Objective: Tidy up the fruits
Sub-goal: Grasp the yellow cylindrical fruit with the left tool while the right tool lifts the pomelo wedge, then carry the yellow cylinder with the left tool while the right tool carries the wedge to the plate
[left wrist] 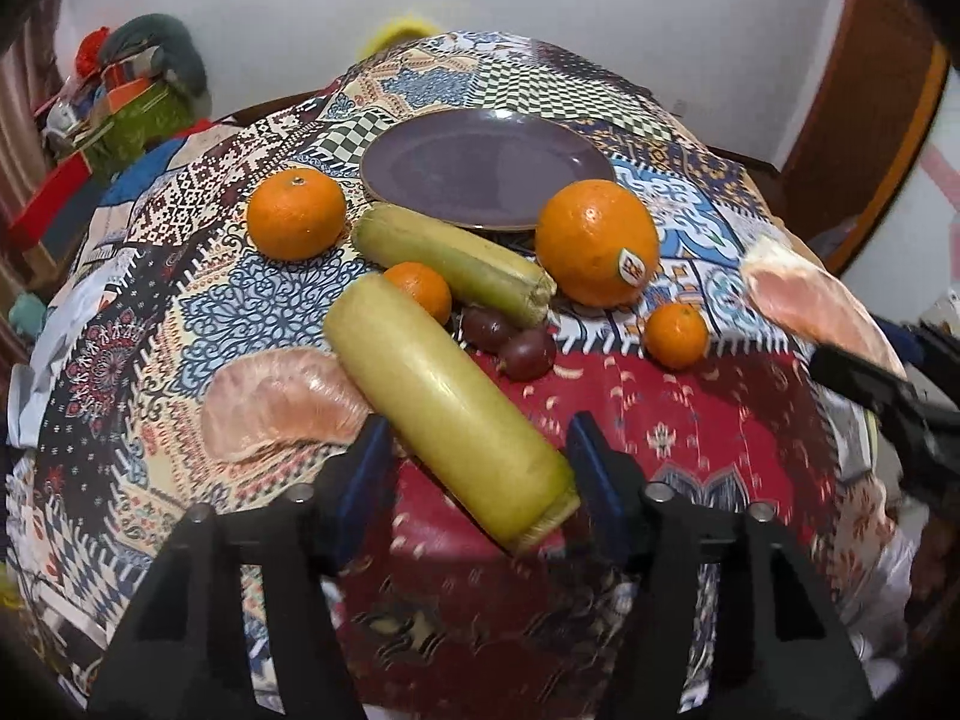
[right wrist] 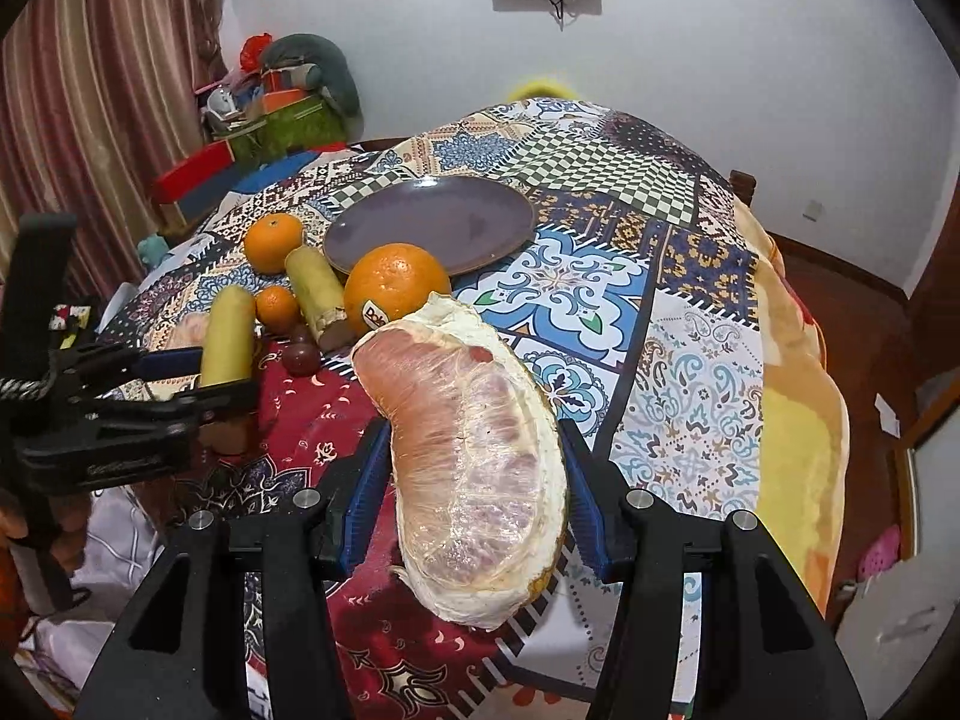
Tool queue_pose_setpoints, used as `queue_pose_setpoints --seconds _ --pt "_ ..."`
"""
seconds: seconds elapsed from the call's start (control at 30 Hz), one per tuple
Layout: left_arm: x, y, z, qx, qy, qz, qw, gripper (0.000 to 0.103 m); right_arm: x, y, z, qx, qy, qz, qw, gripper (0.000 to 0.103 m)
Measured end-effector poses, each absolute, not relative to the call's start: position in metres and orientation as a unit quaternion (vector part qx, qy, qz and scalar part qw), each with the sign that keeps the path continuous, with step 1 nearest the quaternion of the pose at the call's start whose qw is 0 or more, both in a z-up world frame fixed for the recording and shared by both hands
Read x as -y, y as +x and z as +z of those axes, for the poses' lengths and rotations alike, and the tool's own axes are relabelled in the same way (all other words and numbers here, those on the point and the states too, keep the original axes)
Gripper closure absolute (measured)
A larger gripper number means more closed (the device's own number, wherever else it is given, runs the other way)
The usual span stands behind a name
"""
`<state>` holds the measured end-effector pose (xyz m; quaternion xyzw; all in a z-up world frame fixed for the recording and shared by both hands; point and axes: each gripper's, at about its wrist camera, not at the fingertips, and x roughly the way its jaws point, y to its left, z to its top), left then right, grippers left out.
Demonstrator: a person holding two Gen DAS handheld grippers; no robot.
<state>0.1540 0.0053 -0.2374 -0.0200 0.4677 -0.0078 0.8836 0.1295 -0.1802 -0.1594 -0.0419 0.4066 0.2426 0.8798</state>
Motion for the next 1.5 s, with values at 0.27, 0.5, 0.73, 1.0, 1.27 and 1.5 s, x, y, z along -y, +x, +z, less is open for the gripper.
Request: queue_pose_setpoints --seconds 0.27,0.5,0.73,1.0,1.27,1.5 --pt "-0.014 0.136 -0.231 -0.476 -0.008 -0.023 0.879 0.061 0.185 0.130 -0.157 -0.405 -0.031 0.237 0.882 0.053" --pt "-0.017 0.149 -0.231 -0.489 -0.021 -0.005 0.872 0.060 0.188 0.133 -0.157 -0.407 -0.026 0.231 0.884 0.052" --pt "-0.033 0.170 -0.240 -0.502 -0.069 0.000 0.862 0.058 0.190 0.137 -0.159 -0.408 -0.024 0.229 0.883 0.052" --pt "-0.034 0.182 -0.244 -0.498 -0.076 0.022 0.863 0.058 0.188 0.142 -0.158 -0.407 -0.022 0.229 0.884 0.052" --pt "-0.031 0.170 -0.237 -0.493 -0.084 -0.002 0.866 0.066 0.184 0.141 -0.149 -0.398 -0.024 0.228 0.888 0.052" --pt "-0.019 0.161 -0.205 -0.451 -0.059 -0.017 0.890 0.066 0.179 0.144 -0.142 -0.390 -0.021 0.228 0.892 0.052"
